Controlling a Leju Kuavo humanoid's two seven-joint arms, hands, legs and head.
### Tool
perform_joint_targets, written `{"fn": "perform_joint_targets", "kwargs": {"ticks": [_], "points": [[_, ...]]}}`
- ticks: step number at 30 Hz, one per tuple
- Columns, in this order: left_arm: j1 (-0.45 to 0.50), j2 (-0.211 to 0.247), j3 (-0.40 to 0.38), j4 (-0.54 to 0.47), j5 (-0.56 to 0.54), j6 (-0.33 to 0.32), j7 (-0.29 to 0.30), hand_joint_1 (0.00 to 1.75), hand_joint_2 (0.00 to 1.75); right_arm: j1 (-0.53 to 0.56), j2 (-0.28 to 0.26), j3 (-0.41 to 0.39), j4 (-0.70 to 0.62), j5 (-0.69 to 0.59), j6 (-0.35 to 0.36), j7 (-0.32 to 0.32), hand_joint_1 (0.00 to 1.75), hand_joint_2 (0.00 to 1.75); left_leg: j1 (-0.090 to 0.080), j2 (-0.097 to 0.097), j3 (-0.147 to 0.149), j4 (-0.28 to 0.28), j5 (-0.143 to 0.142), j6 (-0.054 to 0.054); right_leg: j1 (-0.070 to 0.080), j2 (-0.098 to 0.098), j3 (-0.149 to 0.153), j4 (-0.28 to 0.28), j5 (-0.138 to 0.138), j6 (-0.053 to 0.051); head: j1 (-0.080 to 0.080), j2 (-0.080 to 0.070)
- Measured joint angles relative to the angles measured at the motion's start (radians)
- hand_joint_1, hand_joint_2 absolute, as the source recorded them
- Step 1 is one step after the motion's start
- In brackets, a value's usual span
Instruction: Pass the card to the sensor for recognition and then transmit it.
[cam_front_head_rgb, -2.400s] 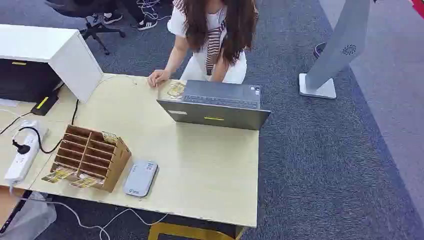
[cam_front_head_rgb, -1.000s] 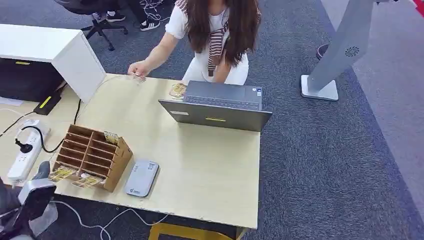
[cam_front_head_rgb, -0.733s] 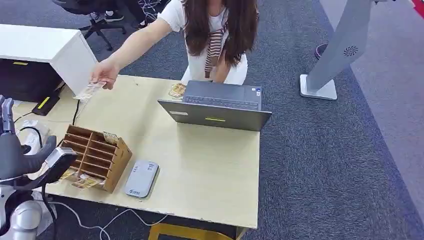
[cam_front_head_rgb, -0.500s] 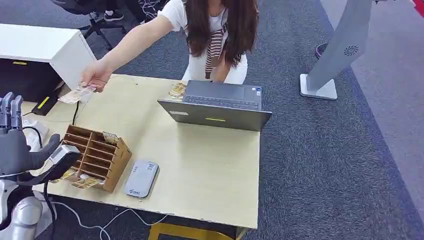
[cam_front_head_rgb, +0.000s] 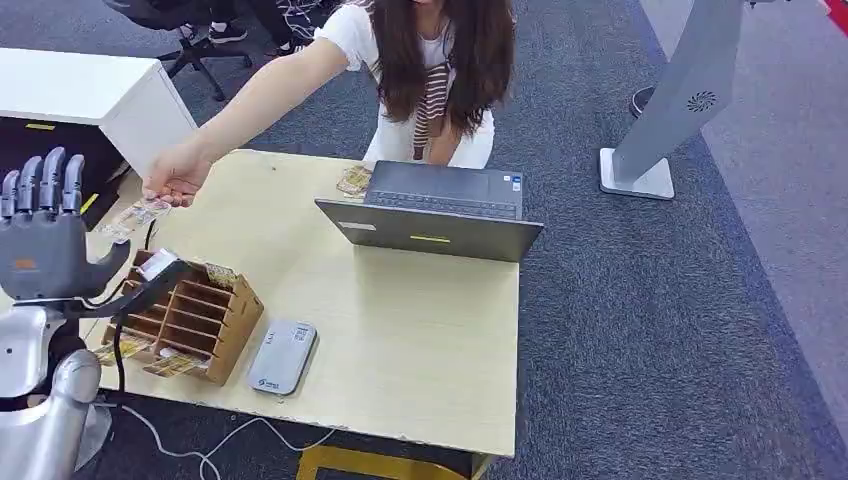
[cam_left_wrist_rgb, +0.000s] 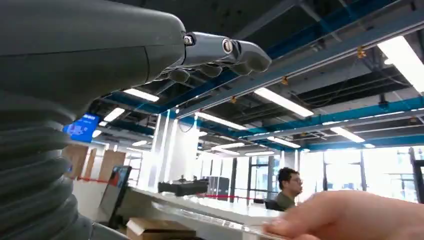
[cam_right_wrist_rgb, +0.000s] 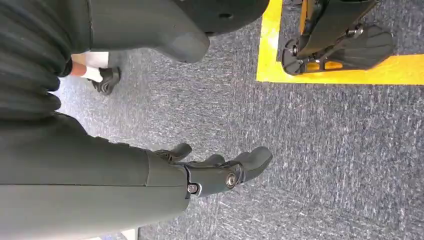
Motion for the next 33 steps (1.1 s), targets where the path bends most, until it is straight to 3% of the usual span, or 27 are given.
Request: {"fn": "perform_joint_targets", "kwargs": {"ticks": [9,17,18,19,33], "points": [[-0.076,-0.009,-0.109,0.061,-0.052,-0.014,0.043,0.0,1.75,0.0,0.0,0.001,0.0,0.003,0.0,0.004,0.0,1.75,0.0,0.001,0.0,0.0,0.0,0.0,0.0,0.001,-0.001,0.0,0.0,0.0,0.0,0.0],[-0.093,-0.009,-0.153,0.095,-0.053,-0.014,0.066,0.05,1.75,0.001,0.0,0.001,0.0,0.004,-0.001,0.011,0.0,1.75,0.0,0.003,0.0,0.0,0.0,0.0,0.0,0.002,-0.001,0.0,0.0,0.0,0.0,0.0],[-0.093,-0.009,-0.157,0.097,-0.052,-0.014,0.067,1.66,1.75,0.001,0.0,0.001,0.0,0.006,-0.001,0.011,0.0,1.75,0.0,0.003,0.0,0.0,0.0,0.0,0.0,0.002,-0.001,0.0,0.0,0.0,0.0,0.0],[-0.094,-0.009,-0.161,0.1,-0.052,-0.014,0.068,1.75,1.75,0.001,0.0,0.001,0.0,0.008,-0.001,0.011,0.0,1.75,0.0,0.003,0.0,0.0,0.0,0.0,0.0,0.002,-0.001,0.0,0.0,0.0,0.0,0.0],[-0.097,-0.016,-0.191,0.125,-0.06,-0.002,0.087,1.75,1.75,0.001,0.0,0.002,0.0,0.021,-0.005,0.011,0.0,1.75,0.0,0.003,-0.001,0.0,0.0,0.0,0.0,0.004,-0.002,0.0,0.0,0.0,0.0,0.0]]}}
